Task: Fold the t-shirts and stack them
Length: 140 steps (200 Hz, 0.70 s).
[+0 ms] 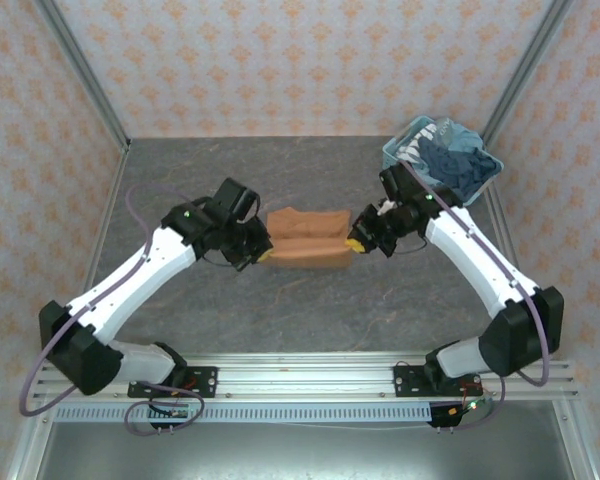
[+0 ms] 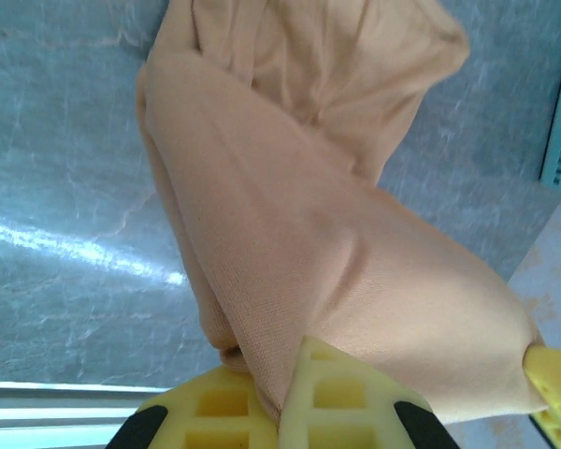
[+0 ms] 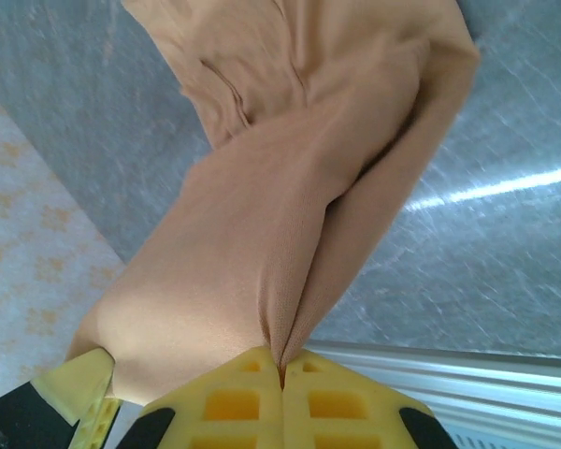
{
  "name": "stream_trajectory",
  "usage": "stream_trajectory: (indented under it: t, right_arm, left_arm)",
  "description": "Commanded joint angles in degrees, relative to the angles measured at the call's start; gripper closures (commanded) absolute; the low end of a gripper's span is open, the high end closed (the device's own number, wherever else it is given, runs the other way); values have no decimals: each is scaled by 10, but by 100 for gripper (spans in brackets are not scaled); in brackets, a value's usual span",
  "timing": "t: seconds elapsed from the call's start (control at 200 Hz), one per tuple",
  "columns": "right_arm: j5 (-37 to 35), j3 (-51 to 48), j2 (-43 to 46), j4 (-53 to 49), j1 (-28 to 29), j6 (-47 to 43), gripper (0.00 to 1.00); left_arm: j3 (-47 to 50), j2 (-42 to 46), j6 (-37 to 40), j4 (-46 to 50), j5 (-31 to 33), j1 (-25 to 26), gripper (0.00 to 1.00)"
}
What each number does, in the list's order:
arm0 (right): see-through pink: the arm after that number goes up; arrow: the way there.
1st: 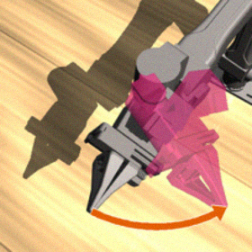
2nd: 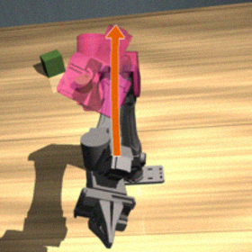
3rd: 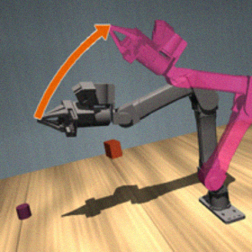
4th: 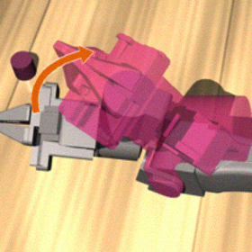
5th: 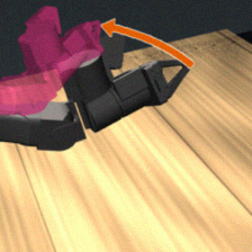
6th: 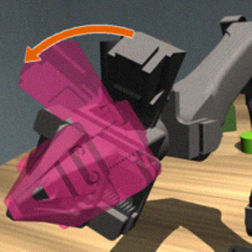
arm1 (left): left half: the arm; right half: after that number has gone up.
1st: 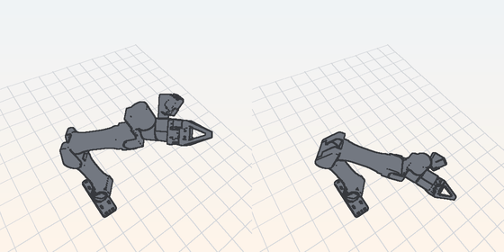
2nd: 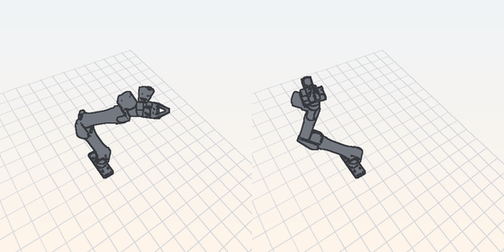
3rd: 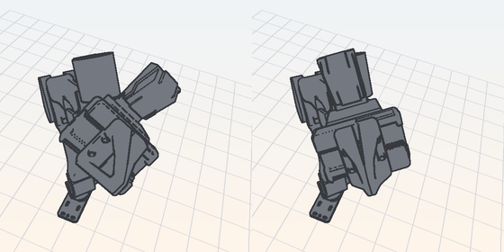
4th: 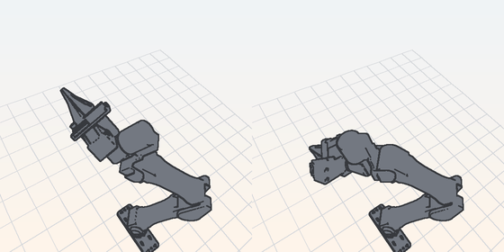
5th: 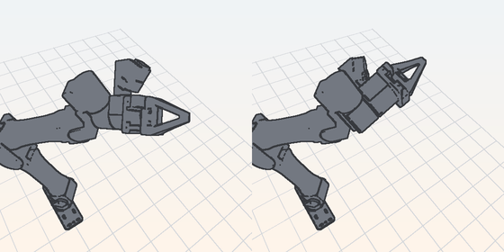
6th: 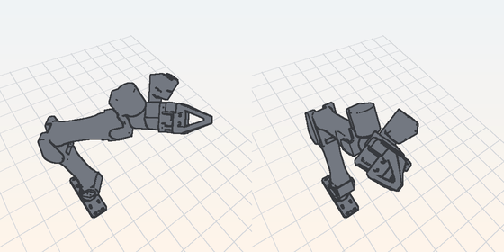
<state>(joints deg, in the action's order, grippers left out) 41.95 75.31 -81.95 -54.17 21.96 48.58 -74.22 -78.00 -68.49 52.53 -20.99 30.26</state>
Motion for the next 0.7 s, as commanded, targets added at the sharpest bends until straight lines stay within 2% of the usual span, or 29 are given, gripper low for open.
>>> stream_trajectory:
  t: [0.0,0.16,0.29,0.43,0.49,0.565,0.631,0.696]
  right_arm:
    - [-27,47,-39,-6,-20,99,100]
    - [-28,93,-121,32,-39,122,100]
    - [-47,133,-197,39,-62,129,100]
    - [-68,164,-278,80,-82,154,100]
    - [-65,189,-323,100,-89,162,100]
    - [-75,241,-377,95,-95,155,75]
    - [-90,302,-412,70,-98,133,57]
    - [-122,360,-423,30,-100,100,46]
  left_arm:
    - [-56,-47,16,66,18,-37,99]
    - [-132,-150,32,51,-4,-73,98]
    - [-234,-270,57,61,-19,-102,95]
    - [-353,-410,77,58,-25,-124,86]
    - [-409,-466,83,79,-27,-135,75]
    - [-458,-518,86,90,-31,-144,51]
    - [-488,-539,89,91,-35,-150,45]
    - [-507,-524,94,105,-4,-149,41]
